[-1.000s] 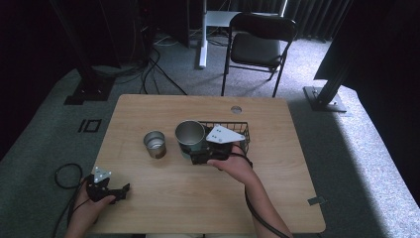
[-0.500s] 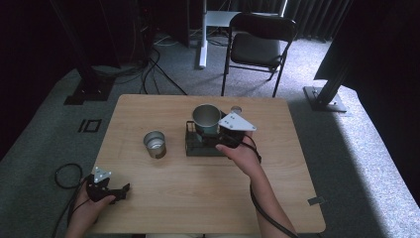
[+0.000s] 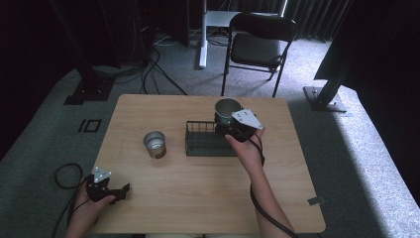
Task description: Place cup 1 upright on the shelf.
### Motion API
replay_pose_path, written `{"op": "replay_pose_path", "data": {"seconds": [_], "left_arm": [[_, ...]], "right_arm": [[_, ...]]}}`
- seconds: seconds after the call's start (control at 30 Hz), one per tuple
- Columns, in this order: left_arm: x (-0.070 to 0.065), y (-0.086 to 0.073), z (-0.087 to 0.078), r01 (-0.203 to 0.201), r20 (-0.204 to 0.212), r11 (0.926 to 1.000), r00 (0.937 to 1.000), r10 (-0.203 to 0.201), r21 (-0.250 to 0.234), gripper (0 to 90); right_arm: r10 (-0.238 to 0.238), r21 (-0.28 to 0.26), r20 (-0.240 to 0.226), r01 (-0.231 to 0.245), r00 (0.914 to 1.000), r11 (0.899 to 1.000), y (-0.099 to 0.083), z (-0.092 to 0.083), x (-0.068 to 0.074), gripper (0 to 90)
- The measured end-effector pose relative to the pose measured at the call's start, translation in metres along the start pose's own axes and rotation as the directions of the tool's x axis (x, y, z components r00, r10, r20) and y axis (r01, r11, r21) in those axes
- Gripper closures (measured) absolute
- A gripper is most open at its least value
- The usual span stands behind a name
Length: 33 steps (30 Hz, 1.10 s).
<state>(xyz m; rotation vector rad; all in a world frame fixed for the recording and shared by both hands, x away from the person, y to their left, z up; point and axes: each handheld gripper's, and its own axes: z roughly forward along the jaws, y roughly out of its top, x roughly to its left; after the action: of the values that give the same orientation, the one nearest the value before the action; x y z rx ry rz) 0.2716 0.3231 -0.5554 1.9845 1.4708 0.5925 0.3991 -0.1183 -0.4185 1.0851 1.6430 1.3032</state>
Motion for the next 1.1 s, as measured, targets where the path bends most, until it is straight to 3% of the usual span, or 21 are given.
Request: {"op": "replay_pose_path", "data": {"seconds": [0.13, 0.27, 0.73, 1.1], "left_arm": [[0.000, 0.000, 0.000, 0.000, 0.000, 1.0000, 1.0000, 0.000, 0.000, 2.0], [0.000, 0.000, 0.000, 0.000, 0.000, 1.0000, 1.0000, 0.000, 0.000, 2.0], [0.000, 0.000, 0.000, 0.000, 0.000, 1.0000, 1.0000, 0.000, 0.000, 2.0], [0.000, 0.000, 0.000, 0.000, 0.000, 1.0000, 1.0000, 0.000, 0.000, 2.0]], "right_arm": [[0.001, 0.013, 0.065, -0.002, 0.9979, 1.000, -0.011, 0.004, -0.007, 13.1], [0.043, 0.024, 0.099, -0.046, 0.9942, 0.999, -0.021, 0.007, -0.014, 13.1], [0.049, 0.056, 0.137, -0.057, 0.9893, 0.997, -0.049, 0.015, -0.014, 13.1], [0.048, 0.074, 0.131, -0.058, 0.9903, 0.996, -0.063, 0.017, -0.013, 12.9]]}}
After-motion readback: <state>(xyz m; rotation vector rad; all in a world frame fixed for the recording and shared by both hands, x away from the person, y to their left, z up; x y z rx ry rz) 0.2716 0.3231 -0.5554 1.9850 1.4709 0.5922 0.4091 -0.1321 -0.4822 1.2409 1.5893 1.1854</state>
